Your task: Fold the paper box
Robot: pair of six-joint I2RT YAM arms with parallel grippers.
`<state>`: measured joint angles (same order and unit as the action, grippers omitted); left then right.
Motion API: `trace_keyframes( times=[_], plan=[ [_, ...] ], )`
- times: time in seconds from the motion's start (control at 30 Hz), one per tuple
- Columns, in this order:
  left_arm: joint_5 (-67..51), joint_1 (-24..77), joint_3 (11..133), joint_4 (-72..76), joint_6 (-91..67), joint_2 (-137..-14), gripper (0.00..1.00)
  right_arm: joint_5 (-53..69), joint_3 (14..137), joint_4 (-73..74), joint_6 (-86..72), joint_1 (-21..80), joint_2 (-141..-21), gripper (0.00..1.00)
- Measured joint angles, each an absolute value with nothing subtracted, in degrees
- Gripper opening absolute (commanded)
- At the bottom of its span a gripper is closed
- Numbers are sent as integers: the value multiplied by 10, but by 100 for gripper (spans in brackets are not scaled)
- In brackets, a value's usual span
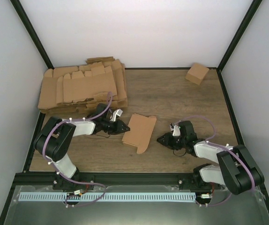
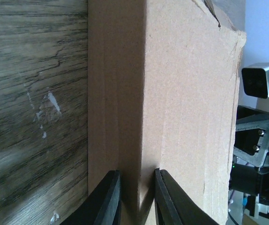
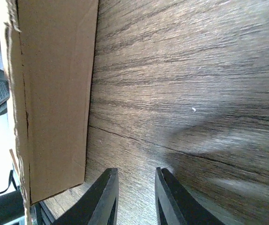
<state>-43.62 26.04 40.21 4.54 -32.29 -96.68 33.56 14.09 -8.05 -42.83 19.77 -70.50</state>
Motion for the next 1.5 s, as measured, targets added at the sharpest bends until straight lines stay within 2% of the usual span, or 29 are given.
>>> trace_keyframes(
  times=[0.57, 0.93, 1.07, 1.5],
  plan=[
    [-520, 247, 366, 128, -419, -953, 12, 383, 167, -99, -404, 198, -749, 27],
    [-507, 312, 366, 209, -485, -988, 14, 356, 170, -72, -386, 198, -731, 34],
    [-483, 325, 370, 194, -479, -996, 24, 339, 170, -55, -384, 198, -729, 34],
    [-429, 325, 394, 95, -406, -976, 72, 303, 168, -27, -379, 198, -705, 34]
  ],
)
